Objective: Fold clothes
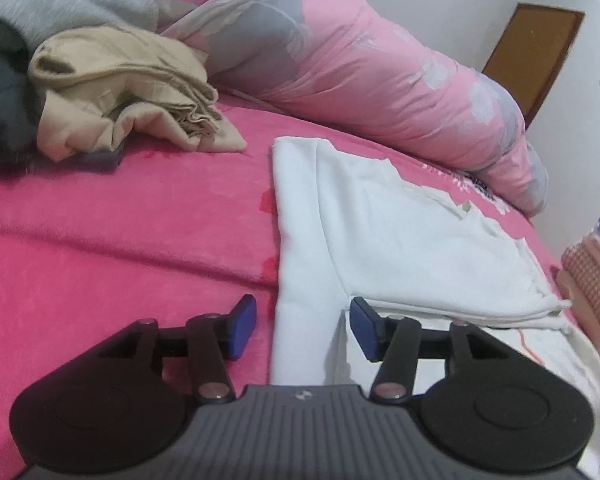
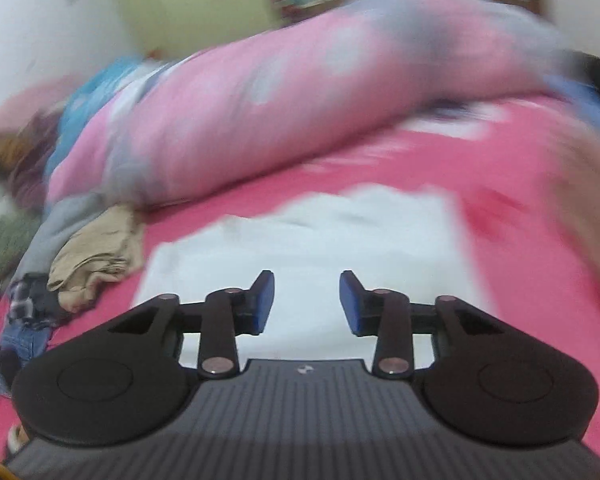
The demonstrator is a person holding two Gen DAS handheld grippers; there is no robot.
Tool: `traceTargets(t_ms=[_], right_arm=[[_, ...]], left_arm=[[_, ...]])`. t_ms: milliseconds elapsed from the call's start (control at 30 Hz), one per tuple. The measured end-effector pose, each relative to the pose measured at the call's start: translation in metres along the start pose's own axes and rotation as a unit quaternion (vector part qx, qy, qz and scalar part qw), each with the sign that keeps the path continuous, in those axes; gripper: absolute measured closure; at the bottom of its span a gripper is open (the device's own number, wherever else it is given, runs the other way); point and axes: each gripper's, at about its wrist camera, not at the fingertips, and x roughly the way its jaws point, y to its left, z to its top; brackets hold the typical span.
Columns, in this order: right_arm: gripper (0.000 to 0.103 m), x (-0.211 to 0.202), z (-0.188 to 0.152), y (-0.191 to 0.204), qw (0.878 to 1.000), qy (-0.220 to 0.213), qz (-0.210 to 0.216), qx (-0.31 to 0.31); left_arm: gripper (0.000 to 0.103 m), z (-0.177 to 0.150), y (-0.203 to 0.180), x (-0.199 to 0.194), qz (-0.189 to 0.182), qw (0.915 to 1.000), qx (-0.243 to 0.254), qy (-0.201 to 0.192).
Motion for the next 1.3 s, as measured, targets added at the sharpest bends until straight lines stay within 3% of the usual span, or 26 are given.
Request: traceTargets(t_ms=[100,233,300,400,567,833,933,967,1033,1200,1300], right_arm=[[0.063,-0.096,-0.053,-0.057,0.996,-0.045,-0.061,0.042],[0.062,-0.171,-0.115,-0.098,0.985,-0.067,-0.15,0.044],[0.062,-0.188,-0.133,-0.105,0.984,-0.076,-0.155,0.045],[0.061,-0.197,-0.145,-0.112,0.985,-0.099,-0.133,0.052],[0.053,-0.172,-0.162,-0.106,0.99,-0.107,-0.062,0.069],[0.046,-0.126,-0.215,-0.089,0.996,-0.056,0.005,0.068],[0.048,-0.129,-0.234,-0.1,0.998,-0.033,-0.022,0.048],[0.048,-0.135,-0.24,-0.109,0.998,-0.035,-0.012,0.045],[0.047,-0.15,-0.249,-0.121,0.998,-0.034,-0.04,0.046],[0.047,-0.186,-0.251,-0.15,0.993,-0.049,-0.083,0.063],[0.047,-0.192,-0.246,-0.15,0.992,-0.077,-0.081,0.052]], left_arm=[[0.042,-0.004,-0.004,-0.005,0.003,1.0,0.003,-0.008],[0.038,-0.013,-0.016,-0.031,0.027,0.9994,0.015,-0.012],[0.038,-0.02,-0.028,-0.055,0.03,0.9992,0.025,-0.006],[0.038,-0.029,-0.05,-0.097,0.006,0.9987,0.051,0.009],[0.021,-0.054,-0.077,-0.174,-0.01,0.9974,0.07,-0.016],[0.015,-0.118,-0.102,-0.227,0.022,0.9934,0.112,0.008],[0.016,-0.146,-0.096,-0.227,0.048,0.9916,0.112,0.045],[0.016,-0.156,-0.094,-0.227,0.057,0.9903,0.111,0.061],[0.017,-0.174,-0.087,-0.227,0.068,0.9874,0.115,0.084],[0.017,-0.192,-0.081,-0.245,0.077,0.9878,0.12,0.062],[0.026,-0.189,-0.08,-0.242,0.089,0.9887,0.107,0.056]])
